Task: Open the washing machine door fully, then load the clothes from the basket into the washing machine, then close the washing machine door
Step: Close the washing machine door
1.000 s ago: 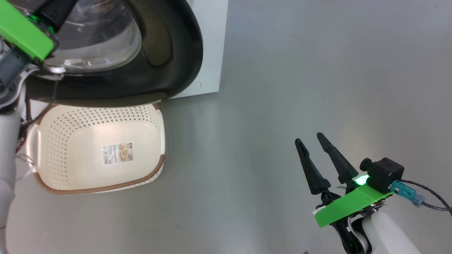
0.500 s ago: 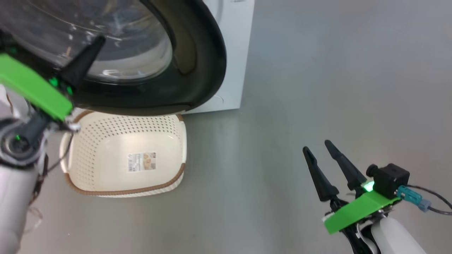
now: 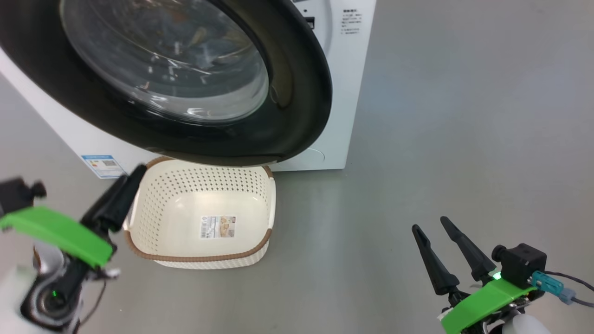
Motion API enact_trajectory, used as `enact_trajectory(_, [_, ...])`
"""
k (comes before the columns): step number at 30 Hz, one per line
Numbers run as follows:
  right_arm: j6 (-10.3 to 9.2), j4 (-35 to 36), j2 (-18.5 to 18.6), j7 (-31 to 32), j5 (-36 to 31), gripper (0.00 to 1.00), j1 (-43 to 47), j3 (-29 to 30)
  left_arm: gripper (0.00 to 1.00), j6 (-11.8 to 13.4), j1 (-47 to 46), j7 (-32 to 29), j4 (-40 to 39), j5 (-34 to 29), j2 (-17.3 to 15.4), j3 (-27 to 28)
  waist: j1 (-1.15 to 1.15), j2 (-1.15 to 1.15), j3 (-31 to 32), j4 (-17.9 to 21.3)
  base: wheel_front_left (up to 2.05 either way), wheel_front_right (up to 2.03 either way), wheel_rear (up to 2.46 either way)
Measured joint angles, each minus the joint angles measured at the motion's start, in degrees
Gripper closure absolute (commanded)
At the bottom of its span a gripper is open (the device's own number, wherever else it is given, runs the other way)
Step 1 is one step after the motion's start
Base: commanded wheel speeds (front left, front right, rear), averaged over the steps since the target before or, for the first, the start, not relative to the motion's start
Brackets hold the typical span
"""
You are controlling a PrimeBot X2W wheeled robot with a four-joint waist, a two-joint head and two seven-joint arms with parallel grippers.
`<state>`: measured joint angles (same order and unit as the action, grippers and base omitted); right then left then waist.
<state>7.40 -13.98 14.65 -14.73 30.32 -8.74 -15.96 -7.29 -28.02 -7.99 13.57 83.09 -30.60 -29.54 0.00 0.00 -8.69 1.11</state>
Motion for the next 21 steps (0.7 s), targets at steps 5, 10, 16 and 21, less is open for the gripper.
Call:
enact_trajectory(5, [0.0, 0.1, 0.67, 0.0, 0.02, 0.0, 0.76, 0.47, 0.0, 0.0, 5.59, 4.72, -0.91, 1.04, -0.53, -0.2, 0.0, 0.0, 1.05, -1.2, 0.0, 0.0, 0.0])
enact_trajectory(10, [0.0, 0.24, 1.64, 0.0, 0.03, 0.0, 2.69, 2.08, 0.0, 0.0, 9.3, 9.32, -1.49, 0.56, -1.64, -1.58, 0.0, 0.0, 1.67, -1.93, 0.0, 0.0, 0.0])
enact_trajectory(16, [0.0, 0.29, 1.76, 0.0, 0.03, 0.0, 4.3, 3.7, 0.0, 0.0, 13.74, 17.15, -0.29, -1.36, -1.97, -3.14, 0.0, 0.0, 2.5, -1.59, 0.0, 0.0, 0.0])
enact_trajectory(21, [0.0, 0.32, 1.83, 0.0, 0.04, 0.0, 5.6, 4.11, 0.0, 0.0, 16.37, 21.13, 2.13, -3.13, -2.03, -3.57, 0.0, 0.0, 2.94, -0.89, 0.0, 0.0, 0.0])
